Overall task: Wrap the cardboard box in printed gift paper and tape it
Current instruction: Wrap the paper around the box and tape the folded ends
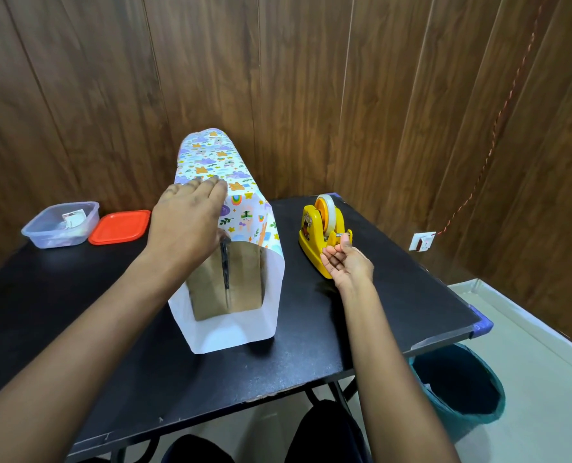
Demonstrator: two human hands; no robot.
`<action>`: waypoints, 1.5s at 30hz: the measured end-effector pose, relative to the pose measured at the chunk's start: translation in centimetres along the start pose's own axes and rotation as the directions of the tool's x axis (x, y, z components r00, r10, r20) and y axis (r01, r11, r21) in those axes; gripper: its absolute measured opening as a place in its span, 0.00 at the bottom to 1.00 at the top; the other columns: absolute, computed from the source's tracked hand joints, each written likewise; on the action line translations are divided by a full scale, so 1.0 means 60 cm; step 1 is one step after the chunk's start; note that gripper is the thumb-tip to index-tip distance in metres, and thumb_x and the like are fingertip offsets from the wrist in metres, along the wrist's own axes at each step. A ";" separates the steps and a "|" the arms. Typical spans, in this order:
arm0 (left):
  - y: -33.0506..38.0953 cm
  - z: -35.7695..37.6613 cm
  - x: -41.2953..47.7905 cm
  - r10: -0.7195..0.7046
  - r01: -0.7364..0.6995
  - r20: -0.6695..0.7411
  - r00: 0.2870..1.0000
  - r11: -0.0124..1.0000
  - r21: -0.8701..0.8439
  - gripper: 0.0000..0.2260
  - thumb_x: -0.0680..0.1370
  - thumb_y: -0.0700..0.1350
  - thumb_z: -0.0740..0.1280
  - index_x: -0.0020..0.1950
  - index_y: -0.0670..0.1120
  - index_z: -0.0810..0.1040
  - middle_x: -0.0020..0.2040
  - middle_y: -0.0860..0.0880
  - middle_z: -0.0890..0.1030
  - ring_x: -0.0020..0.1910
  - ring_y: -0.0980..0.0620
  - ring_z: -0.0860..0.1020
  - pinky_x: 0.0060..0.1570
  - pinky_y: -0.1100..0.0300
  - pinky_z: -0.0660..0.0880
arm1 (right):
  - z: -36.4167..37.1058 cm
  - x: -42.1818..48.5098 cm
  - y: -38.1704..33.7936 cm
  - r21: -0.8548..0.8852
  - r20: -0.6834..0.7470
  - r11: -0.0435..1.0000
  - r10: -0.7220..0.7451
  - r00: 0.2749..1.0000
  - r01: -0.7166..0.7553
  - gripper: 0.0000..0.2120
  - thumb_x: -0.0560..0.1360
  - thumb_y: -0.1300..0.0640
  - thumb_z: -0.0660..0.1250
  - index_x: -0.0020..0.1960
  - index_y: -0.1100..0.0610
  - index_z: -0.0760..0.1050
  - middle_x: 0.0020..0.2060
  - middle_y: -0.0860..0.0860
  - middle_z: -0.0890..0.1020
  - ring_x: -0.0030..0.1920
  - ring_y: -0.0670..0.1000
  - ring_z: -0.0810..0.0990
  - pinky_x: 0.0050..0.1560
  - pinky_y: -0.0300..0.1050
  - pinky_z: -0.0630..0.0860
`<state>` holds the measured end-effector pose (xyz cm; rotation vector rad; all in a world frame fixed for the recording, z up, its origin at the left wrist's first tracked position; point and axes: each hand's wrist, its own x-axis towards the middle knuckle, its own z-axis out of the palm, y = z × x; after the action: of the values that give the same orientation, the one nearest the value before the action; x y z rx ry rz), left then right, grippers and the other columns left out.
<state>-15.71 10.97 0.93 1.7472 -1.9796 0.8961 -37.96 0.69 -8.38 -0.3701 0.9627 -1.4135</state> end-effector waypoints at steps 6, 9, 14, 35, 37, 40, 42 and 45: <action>0.000 -0.001 -0.001 -0.004 0.004 -0.003 1.000 1.000 -0.006 0.37 0.52 0.42 0.83 0.58 0.33 0.76 0.54 0.35 0.80 0.50 0.34 0.80 0.49 0.42 0.75 | 0.003 -0.004 0.004 0.129 0.029 0.991 0.032 0.999 -0.035 0.12 0.77 0.56 0.65 0.40 0.64 0.72 0.31 0.57 0.80 0.37 0.53 0.80 0.48 0.49 0.77; 0.000 -0.001 -0.002 -0.007 0.007 -0.004 1.000 1.000 -0.002 0.36 0.53 0.42 0.82 0.58 0.34 0.76 0.54 0.35 0.80 0.51 0.34 0.80 0.49 0.43 0.75 | 0.009 -0.009 0.004 0.185 0.027 0.981 0.051 0.998 -0.055 0.12 0.78 0.56 0.64 0.40 0.64 0.72 0.35 0.59 0.79 0.37 0.53 0.79 0.52 0.50 0.77; 0.001 -0.004 -0.002 -0.016 0.016 0.001 1.000 1.000 -0.008 0.35 0.55 0.42 0.82 0.59 0.34 0.75 0.56 0.35 0.80 0.52 0.35 0.79 0.51 0.43 0.74 | 0.001 -0.004 0.000 -0.055 0.001 0.998 -0.032 0.999 0.032 0.15 0.78 0.53 0.64 0.38 0.62 0.71 0.34 0.57 0.79 0.37 0.53 0.80 0.47 0.52 0.80; -0.004 -0.013 -0.007 -0.002 0.001 0.045 0.999 1.000 0.003 0.35 0.59 0.45 0.80 0.62 0.36 0.74 0.59 0.39 0.78 0.55 0.39 0.78 0.53 0.48 0.74 | 0.047 -0.193 -0.070 -0.218 0.577 0.911 -0.169 0.799 0.351 0.10 0.78 0.59 0.62 0.39 0.60 0.73 0.23 0.49 0.76 0.26 0.46 0.77 0.26 0.36 0.72; -0.002 -0.018 -0.005 0.004 -0.005 0.074 0.997 1.000 0.010 0.35 0.63 0.46 0.78 0.67 0.38 0.71 0.65 0.40 0.75 0.61 0.40 0.75 0.58 0.48 0.70 | 0.060 -0.246 -0.054 -0.273 0.670 0.871 -0.133 0.730 0.409 0.10 0.78 0.61 0.62 0.39 0.61 0.73 0.22 0.50 0.75 0.24 0.47 0.75 0.25 0.36 0.70; -0.001 -0.019 -0.003 -0.004 0.001 0.118 0.993 1.000 0.027 0.34 0.69 0.47 0.73 0.72 0.40 0.64 0.71 0.43 0.68 0.67 0.42 0.69 0.63 0.49 0.63 | 0.079 -0.279 0.016 -0.336 0.689 0.850 -0.072 0.721 0.406 0.11 0.78 0.62 0.62 0.37 0.60 0.72 0.20 0.51 0.74 0.21 0.47 0.74 0.22 0.35 0.69; -0.001 -0.019 -0.002 -0.007 0.002 0.127 0.992 0.999 0.045 0.33 0.71 0.47 0.71 0.72 0.41 0.63 0.71 0.44 0.67 0.67 0.43 0.68 0.64 0.50 0.62 | 0.089 -0.274 0.073 -0.372 0.636 0.836 -0.087 0.767 0.403 0.12 0.78 0.60 0.63 0.36 0.59 0.72 0.21 0.51 0.74 0.21 0.46 0.74 0.22 0.35 0.69; -0.003 -0.018 0.000 -0.007 -0.004 0.150 0.989 0.998 0.069 0.33 0.73 0.50 0.70 0.73 0.42 0.60 0.73 0.45 0.65 0.69 0.44 0.66 0.66 0.51 0.61 | 0.103 -0.244 0.134 -0.389 0.472 0.812 -0.231 0.851 0.436 0.14 0.78 0.56 0.63 0.34 0.57 0.72 0.24 0.53 0.75 0.25 0.47 0.73 0.25 0.39 0.70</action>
<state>-15.70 11.71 1.77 1.9056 -2.0628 0.8642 -26.29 13.81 -5.63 -1.2262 0.9203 -1.3190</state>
